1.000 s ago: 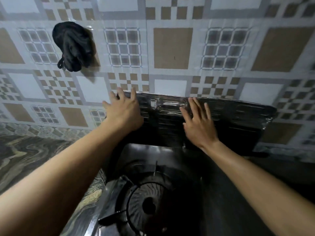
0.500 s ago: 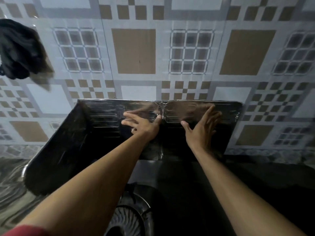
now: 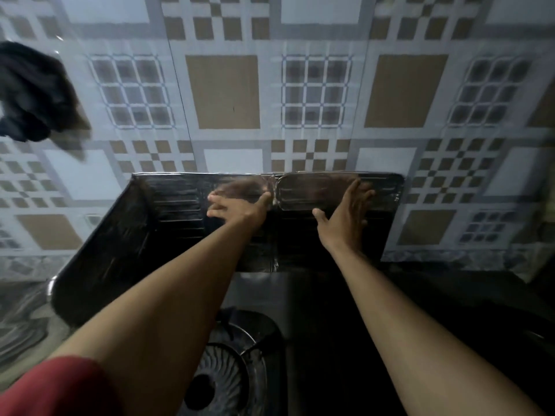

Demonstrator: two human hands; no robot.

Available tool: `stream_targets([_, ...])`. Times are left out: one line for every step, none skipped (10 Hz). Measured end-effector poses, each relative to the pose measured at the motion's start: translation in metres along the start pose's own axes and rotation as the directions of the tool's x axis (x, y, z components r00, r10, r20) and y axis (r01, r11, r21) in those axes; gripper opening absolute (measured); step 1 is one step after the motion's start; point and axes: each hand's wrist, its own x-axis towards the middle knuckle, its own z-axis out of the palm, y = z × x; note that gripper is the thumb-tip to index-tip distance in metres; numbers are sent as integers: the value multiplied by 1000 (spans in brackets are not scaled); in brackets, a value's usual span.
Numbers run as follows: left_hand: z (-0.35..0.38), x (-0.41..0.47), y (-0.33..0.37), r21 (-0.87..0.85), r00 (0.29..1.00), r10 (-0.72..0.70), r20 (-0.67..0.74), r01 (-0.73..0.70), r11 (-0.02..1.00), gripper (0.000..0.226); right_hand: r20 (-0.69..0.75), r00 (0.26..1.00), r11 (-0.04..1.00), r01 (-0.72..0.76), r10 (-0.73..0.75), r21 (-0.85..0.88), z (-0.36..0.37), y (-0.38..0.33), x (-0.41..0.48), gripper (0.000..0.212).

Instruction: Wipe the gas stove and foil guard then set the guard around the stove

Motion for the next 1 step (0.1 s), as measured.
stream_targets([-20, -8, -1, 8, 996, -10, 86, 10, 1000, 118, -1, 1000, 1000, 8, -8, -20, -46, -20, -16, 106])
